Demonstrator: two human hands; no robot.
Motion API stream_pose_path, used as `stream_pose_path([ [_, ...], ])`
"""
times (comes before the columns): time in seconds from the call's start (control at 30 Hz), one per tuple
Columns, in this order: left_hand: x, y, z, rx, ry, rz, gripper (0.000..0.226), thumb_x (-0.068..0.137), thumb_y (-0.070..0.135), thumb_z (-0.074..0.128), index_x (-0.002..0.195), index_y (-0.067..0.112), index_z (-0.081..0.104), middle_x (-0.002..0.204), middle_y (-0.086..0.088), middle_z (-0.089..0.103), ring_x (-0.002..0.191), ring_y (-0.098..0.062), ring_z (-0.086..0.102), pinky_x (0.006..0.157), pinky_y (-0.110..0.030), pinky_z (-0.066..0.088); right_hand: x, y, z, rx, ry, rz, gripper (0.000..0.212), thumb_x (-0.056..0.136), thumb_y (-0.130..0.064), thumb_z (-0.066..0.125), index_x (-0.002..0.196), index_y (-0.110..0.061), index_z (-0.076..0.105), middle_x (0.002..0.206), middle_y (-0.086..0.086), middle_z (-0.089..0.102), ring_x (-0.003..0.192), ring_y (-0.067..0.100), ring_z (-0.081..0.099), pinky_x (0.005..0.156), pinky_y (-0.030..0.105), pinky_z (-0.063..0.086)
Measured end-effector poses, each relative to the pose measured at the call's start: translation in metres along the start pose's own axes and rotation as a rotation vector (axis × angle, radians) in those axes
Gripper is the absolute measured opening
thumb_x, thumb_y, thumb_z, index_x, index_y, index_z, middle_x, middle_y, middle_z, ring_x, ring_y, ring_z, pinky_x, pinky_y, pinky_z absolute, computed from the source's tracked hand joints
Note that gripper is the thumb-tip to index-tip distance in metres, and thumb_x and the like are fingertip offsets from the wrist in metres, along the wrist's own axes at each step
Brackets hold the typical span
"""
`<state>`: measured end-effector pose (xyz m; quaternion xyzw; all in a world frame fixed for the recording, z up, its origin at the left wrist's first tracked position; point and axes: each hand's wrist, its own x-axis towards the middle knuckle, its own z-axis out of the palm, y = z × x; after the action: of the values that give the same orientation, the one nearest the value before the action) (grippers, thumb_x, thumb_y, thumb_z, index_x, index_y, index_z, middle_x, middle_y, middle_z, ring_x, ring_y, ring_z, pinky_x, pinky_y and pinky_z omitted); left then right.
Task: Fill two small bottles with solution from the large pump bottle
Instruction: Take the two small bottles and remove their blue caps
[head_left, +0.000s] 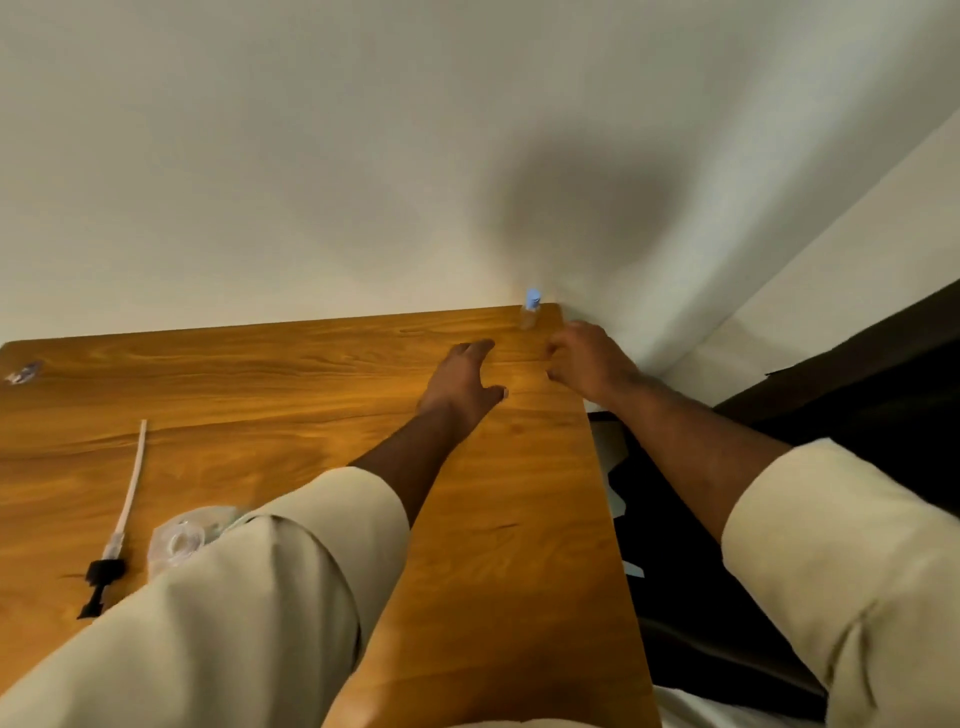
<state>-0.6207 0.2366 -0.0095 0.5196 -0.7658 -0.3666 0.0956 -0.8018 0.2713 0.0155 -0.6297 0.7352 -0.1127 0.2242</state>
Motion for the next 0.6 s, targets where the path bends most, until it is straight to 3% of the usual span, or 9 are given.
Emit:
stream_pose_path([
  [0.2,0.056,0.013,0.026,0.031,-0.031,-0.043,0.076,0.083,0.027,0.075,0.148,0.017,0.037,0.151,-0.009,0.041,0.137,-0.028,0.040,0.106,-0.037,0.039,0.059,0.019,-0.022,-0.031,-0.032,-0.047,0.049,0.079,-0.009,0.072,0.125,-0.013,0.057,0.128,0.010,0.051,0.112,0.026,0.053,0.091,0.029,0.042],
  [0.4,0.093,-0.005,0.056,0.179,-0.142,-0.095,0.077,0.083,0.030,0.074,0.148,0.016,0.035,0.152,-0.012,0.036,0.137,-0.032,0.037,0.106,-0.042,0.039,0.122,0.041,0.003,-0.120,-0.126,-0.107,0.066,0.083,-0.007,0.065,0.141,-0.024,0.041,0.154,0.004,0.026,0.135,0.028,0.035,0.104,0.037,0.038],
  [0.6,0.106,-0.029,0.081,0.168,-0.144,-0.062,0.071,0.088,0.028,0.067,0.149,0.016,0.033,0.153,-0.010,0.033,0.140,-0.031,0.032,0.111,-0.042,0.036,0.149,0.063,0.035,-0.166,-0.158,-0.216,0.041,0.085,-0.008,0.062,0.125,-0.017,0.060,0.140,0.007,0.045,0.123,0.029,0.045,0.099,0.041,0.044],
])
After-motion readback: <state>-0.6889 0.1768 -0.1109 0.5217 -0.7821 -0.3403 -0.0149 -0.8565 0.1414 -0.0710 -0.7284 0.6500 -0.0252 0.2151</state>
